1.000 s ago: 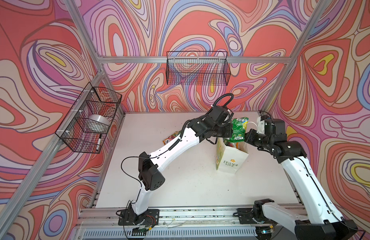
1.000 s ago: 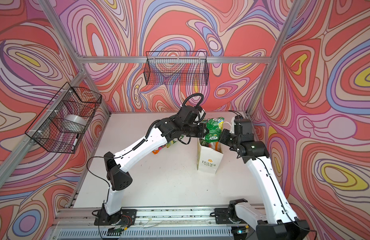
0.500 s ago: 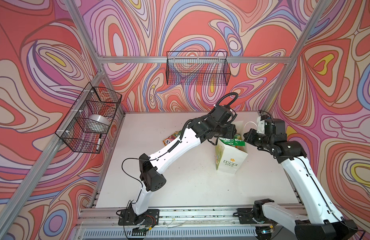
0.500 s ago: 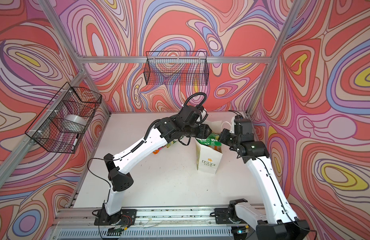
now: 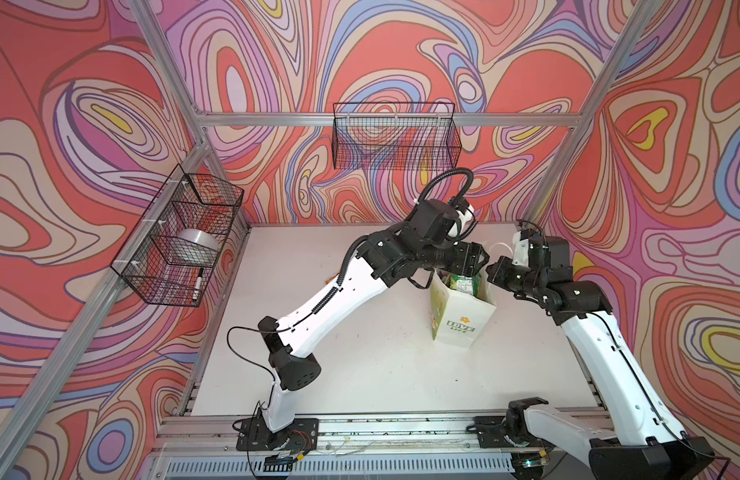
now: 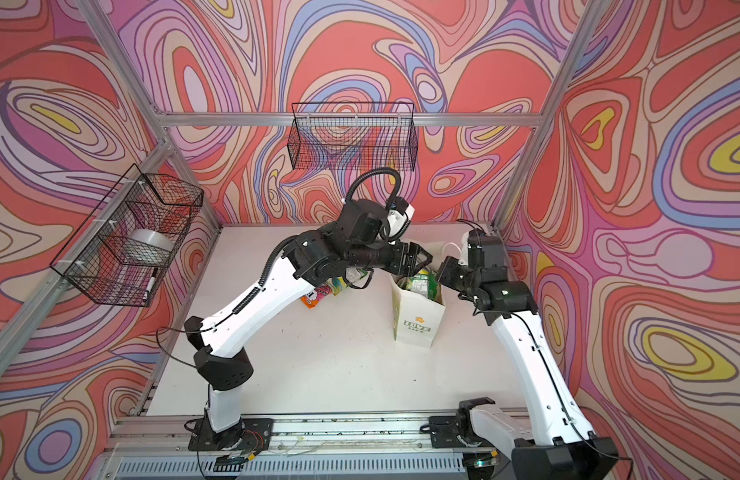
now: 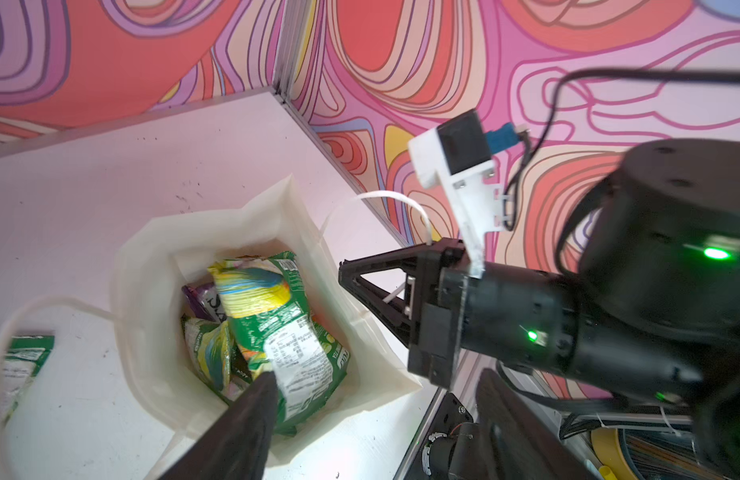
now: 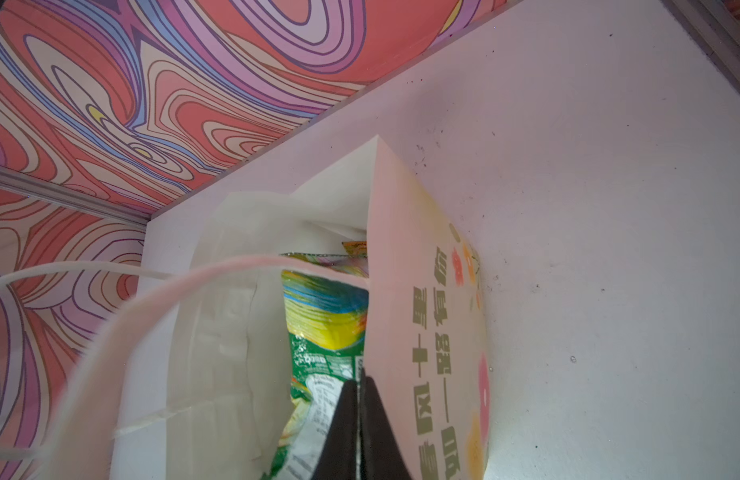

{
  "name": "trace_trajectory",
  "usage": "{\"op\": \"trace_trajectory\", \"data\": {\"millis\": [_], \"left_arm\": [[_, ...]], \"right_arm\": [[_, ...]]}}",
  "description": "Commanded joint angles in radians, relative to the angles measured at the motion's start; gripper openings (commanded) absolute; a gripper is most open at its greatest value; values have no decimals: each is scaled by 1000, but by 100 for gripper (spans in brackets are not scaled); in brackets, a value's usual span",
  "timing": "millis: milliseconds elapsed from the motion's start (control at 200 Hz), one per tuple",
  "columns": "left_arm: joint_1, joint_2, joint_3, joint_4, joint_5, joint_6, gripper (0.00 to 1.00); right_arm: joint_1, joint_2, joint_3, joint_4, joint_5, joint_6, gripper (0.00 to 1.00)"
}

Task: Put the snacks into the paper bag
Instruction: 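Lower the green snack bag into the paper bag and open the left gripper, then raise the left gripper out of the paper bag and move toward the remaining snacks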

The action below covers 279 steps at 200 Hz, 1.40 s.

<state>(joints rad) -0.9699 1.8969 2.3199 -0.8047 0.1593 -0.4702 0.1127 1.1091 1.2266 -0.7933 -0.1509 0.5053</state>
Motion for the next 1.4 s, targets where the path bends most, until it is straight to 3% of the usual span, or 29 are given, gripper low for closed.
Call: {"op": "trace_trajectory", "data": {"millis": [0,240,511,641,701,771,831,1122,1392], "left_arm": [[-3,-130,-78,15,-79,66,84],[-3,-274,-312,13,-318,113,95],[-3,-24,-92,-136,-331,105,91],[-2,83,17,-191,-392,98,76],[1,107,41,-196,-402,96,53],[6,121,65,-200,-389,92,18],[6,119,74,-186,-382,99,0],[9,107,233,-226,-442,180,0],[23,35,43,-198,-466,150,0]], "right_arm": [[4,17,9,32,-11,7,0],[5,44,24,36,-9,7,0],[5,48,26,25,-6,3,0],[5,32,28,14,5,0,0],[6,31,28,12,8,-1,0],[5,32,31,15,3,-1,0],[5,37,27,27,-8,-1,0],[7,61,101,87,-95,30,0],[12,92,75,179,-173,88,0]]}}
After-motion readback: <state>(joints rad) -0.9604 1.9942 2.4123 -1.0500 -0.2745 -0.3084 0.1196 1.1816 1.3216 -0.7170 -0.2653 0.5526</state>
